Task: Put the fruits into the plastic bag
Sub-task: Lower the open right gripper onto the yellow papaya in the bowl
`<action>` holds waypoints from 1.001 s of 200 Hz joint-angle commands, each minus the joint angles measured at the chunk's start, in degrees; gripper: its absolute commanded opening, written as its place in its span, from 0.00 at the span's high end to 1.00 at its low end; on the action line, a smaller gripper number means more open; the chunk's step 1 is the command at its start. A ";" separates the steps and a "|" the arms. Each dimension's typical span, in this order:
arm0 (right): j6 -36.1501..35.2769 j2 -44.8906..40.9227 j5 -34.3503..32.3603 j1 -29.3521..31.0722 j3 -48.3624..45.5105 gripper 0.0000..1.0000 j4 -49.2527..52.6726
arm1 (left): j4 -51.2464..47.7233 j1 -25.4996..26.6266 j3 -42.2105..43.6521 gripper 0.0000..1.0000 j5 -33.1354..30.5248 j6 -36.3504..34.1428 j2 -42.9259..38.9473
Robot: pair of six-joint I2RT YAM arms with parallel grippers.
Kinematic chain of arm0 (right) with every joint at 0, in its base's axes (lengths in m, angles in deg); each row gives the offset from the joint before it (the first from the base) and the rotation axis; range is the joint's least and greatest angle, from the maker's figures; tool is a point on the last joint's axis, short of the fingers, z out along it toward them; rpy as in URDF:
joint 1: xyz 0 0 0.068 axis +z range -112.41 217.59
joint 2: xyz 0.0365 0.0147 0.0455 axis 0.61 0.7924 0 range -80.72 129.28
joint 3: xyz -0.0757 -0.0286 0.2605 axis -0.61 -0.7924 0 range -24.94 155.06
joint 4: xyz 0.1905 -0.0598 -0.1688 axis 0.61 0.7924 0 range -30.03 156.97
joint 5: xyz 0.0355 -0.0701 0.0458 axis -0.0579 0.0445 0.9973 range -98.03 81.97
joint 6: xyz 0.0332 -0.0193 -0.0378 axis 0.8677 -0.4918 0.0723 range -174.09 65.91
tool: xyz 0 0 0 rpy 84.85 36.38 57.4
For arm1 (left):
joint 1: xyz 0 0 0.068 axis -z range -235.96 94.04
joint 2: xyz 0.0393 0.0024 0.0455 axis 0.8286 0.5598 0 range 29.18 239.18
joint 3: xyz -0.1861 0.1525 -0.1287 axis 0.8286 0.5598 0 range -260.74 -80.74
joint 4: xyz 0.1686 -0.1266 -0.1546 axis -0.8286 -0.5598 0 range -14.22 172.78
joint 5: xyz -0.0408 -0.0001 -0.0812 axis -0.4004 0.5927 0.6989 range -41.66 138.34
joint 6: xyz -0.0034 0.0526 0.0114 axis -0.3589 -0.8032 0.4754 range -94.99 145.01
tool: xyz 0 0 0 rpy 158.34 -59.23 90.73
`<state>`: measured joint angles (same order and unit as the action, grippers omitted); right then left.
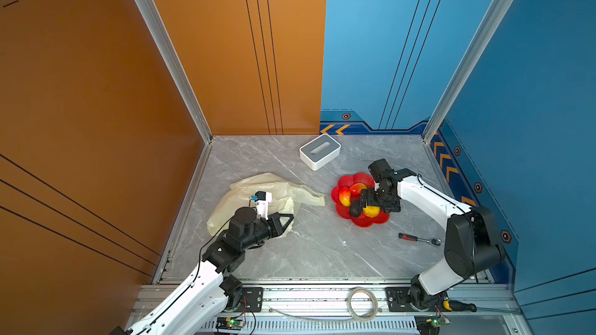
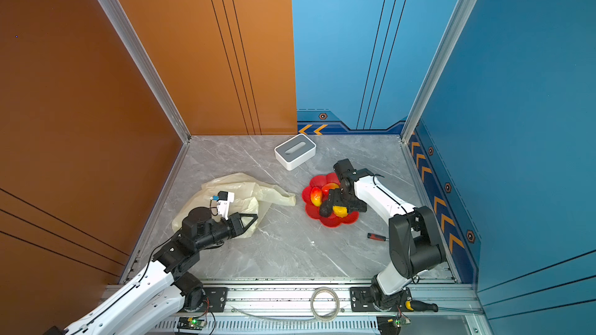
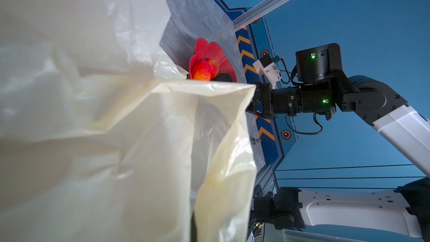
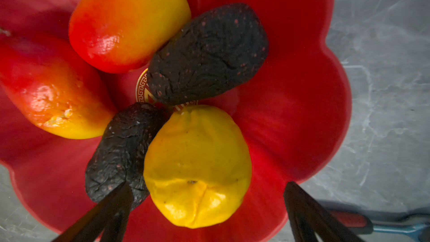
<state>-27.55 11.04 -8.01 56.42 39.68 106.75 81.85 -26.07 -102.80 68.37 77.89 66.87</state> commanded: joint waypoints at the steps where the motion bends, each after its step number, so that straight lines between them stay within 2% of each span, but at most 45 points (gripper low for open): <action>1: -1.32 1.12 0.10 -0.54 0.17 0.00 -0.47 | -0.97 -0.79 -0.38 1.00 1.18 -1.38 -0.29; 108: -2.81 2.54 -3.60 -1.78 -0.13 0.07 -0.33 | -1.20 -1.06 0.18 1.00 1.03 -1.29 -1.00; 200: -3.52 5.50 -4.80 0.41 0.98 0.11 -0.63 | -1.52 -1.35 0.77 1.00 1.02 -1.02 -2.09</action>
<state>-30.32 15.24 -11.10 56.61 39.70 105.79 81.24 -26.70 -102.80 68.37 77.76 65.80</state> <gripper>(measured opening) 0.900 0.045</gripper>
